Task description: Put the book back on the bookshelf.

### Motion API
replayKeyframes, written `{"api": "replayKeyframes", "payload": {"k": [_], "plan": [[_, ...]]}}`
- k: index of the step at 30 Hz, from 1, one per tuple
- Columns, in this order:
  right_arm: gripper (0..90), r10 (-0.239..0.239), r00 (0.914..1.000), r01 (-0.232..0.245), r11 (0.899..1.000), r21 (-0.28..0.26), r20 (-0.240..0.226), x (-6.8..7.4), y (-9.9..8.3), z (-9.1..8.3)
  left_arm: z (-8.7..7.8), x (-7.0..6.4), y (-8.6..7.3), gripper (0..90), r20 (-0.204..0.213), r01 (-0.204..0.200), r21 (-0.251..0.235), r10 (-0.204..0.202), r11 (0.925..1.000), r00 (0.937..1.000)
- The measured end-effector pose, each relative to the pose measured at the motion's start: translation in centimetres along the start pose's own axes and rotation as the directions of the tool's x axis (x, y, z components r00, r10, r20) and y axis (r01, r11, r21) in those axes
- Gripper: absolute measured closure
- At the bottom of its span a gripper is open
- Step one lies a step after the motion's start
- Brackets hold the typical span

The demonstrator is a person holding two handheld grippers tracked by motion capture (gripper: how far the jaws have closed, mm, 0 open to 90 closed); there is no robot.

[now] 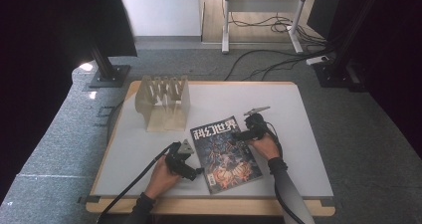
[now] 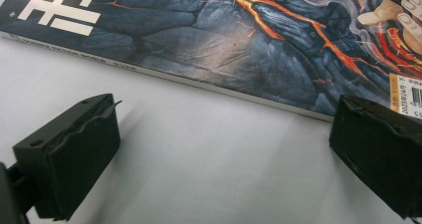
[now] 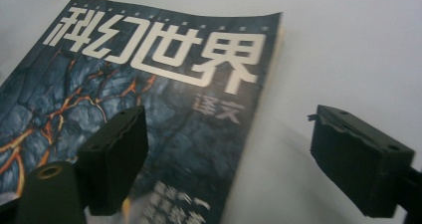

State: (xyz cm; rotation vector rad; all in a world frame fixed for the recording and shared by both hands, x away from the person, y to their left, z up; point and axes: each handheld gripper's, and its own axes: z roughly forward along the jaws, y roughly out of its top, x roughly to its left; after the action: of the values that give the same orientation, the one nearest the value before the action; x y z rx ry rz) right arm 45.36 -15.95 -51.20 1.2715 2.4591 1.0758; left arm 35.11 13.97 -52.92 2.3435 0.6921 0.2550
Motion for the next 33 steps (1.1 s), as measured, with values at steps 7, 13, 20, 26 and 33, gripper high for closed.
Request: {"api": "replayKeyframes", "payload": {"k": [7, 13, 20, 26, 33], "plan": [[28.4, 0.109, 0.9921, -0.108, 0.994, 0.014, -0.063, 0.2, 0.3, 1.1, 0.0, 0.0, 0.0, 0.0, 0.001, 0.002, 0.001, -0.002, 1.0000, 1.0000], [33.7, 0.155, 0.9857, -0.153, 0.988, 0.035, -0.067, 0.2, -0.2, 0.2, 0.0, 0.0, 0.0, 0.0, 0.002, 0.003, 0.002, -0.003, 1.0000, 1.0000], [43.1, 0.173, 0.9780, -0.173, 0.985, 0.010, -0.117, 0.1, -1.3, -1.4, 0.0, 0.0, 0.0, 0.0, 0.002, 0.002, 0.001, -0.002, 1.0000, 1.0000], [50.1, 0.170, 0.9700, -0.178, 0.984, -0.032, -0.174, 0.0, -0.9, -2.4, 0.1, 0.0, 0.0, 0.0, -0.001, -0.001, 0.003, 0.001, 1.0000, 1.0000], [56.1, 0.228, 0.9486, -0.248, 0.966, -0.068, -0.219, -0.5, -0.3, -0.8, 0.1, 0.0, 0.0, 0.0, -0.001, -0.002, 0.003, 0.002, 1.0000, 1.0000]]}}
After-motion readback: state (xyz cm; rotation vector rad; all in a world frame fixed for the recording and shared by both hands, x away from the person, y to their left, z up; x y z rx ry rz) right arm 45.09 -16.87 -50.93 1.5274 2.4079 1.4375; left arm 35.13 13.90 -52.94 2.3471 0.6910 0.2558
